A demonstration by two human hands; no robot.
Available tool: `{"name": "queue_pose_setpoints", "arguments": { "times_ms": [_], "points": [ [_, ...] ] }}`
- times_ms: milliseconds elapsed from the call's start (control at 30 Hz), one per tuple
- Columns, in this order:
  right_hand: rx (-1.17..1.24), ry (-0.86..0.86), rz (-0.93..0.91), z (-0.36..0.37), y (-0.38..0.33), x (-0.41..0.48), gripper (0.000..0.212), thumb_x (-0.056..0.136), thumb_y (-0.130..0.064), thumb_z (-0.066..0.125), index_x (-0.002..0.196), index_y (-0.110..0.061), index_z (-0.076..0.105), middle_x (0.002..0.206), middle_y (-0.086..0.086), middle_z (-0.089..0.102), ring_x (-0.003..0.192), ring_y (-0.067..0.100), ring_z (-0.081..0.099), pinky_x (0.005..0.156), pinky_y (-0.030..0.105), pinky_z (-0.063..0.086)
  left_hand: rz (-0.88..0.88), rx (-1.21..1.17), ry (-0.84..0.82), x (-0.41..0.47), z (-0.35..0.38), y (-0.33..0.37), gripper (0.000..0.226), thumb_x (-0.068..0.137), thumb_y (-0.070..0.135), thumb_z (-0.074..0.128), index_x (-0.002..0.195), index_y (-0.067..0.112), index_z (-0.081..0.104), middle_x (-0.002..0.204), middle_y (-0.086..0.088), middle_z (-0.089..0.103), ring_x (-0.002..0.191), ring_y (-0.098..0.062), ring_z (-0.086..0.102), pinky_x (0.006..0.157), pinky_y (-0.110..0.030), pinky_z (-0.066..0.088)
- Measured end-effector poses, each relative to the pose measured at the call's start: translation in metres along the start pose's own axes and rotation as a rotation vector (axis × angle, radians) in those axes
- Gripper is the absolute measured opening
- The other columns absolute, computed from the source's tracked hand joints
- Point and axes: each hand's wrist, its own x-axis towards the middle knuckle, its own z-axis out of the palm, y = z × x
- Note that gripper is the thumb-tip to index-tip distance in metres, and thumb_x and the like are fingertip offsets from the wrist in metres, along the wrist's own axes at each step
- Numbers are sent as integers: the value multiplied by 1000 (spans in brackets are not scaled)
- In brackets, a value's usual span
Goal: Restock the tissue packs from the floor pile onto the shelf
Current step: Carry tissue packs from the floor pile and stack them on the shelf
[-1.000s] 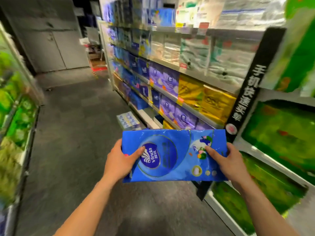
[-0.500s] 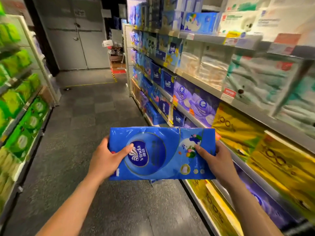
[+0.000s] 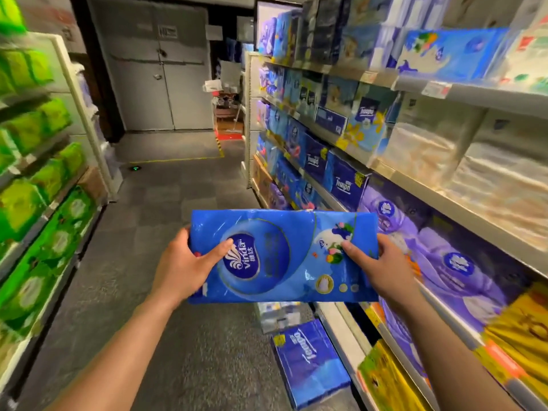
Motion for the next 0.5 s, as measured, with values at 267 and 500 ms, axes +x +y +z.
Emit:
{"name": "queue_pose_setpoints", "arguments": {
  "times_ms": [267,500],
  "points": [
    [46,220,71,87,-31,145,51,71,-52,79,107,-19,63,101,-5,76,80,8,74,70,37,62,156,172,-147,245,6,24,67,58,75,76,101,26,61,89,10,71,78,-12,68,72,-41,57],
    [-15,428,56,98,-47,270,56,68,-60,80,109,-25,64,103,-10,74,86,8,73,78,44,61,320,100,-255,410,66,61,62,63,65,73,110,27,61,94,14,68,79,-3,63,62,-28,48]
  ]
}}
